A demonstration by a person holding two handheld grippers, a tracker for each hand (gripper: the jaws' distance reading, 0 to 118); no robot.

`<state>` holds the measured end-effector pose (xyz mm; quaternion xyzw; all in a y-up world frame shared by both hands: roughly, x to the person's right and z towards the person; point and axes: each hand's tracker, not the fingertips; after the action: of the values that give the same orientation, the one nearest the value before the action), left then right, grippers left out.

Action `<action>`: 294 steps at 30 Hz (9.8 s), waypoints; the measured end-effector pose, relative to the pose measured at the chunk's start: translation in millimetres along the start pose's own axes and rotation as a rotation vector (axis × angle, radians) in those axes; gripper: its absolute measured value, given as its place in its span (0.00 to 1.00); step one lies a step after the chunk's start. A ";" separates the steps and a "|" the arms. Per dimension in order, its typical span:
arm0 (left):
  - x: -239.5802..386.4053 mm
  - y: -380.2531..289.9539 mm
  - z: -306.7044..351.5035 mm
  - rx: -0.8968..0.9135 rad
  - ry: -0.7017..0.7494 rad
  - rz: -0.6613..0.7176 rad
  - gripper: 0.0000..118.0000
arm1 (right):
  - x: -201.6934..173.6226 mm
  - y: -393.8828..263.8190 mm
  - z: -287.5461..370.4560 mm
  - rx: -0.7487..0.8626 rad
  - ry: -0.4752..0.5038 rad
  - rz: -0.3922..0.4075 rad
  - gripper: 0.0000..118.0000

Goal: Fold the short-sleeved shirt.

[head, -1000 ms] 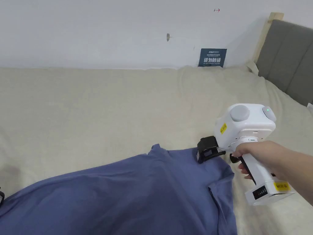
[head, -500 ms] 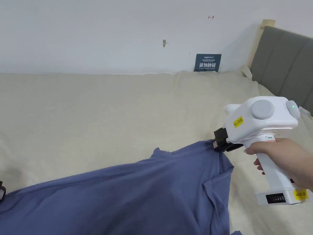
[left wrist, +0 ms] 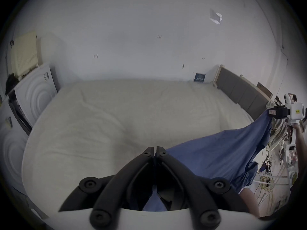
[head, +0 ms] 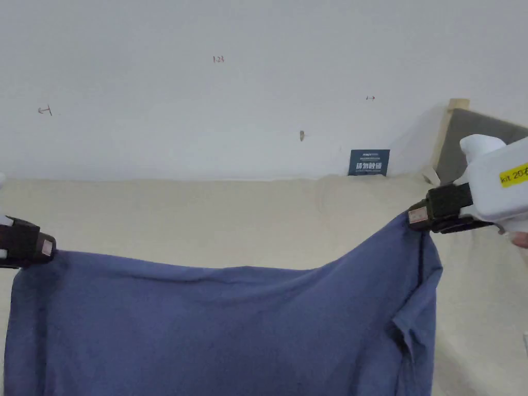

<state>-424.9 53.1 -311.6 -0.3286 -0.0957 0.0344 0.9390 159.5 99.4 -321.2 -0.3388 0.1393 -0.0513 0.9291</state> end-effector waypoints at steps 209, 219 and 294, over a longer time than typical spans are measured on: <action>-59.0 -118.2 -180.0 -0.337 0.106 0.247 0.28 | 38.2 -103.4 -247.0 -0.466 -0.185 -0.206 0.58; -30.7 -137.8 -101.8 -0.074 0.077 0.139 0.96 | 33.0 -145.1 -120.4 0.028 -0.078 -0.267 0.87; -19.1 -166.6 -132.1 -0.458 0.069 0.019 0.07 | 40.4 -151.4 -193.6 -0.455 -0.240 -0.038 0.07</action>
<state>-416.6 -160.2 -311.9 -0.5349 -0.0657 0.0093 0.8423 141.1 -143.2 -374.4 -0.5455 0.0298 0.0044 0.8376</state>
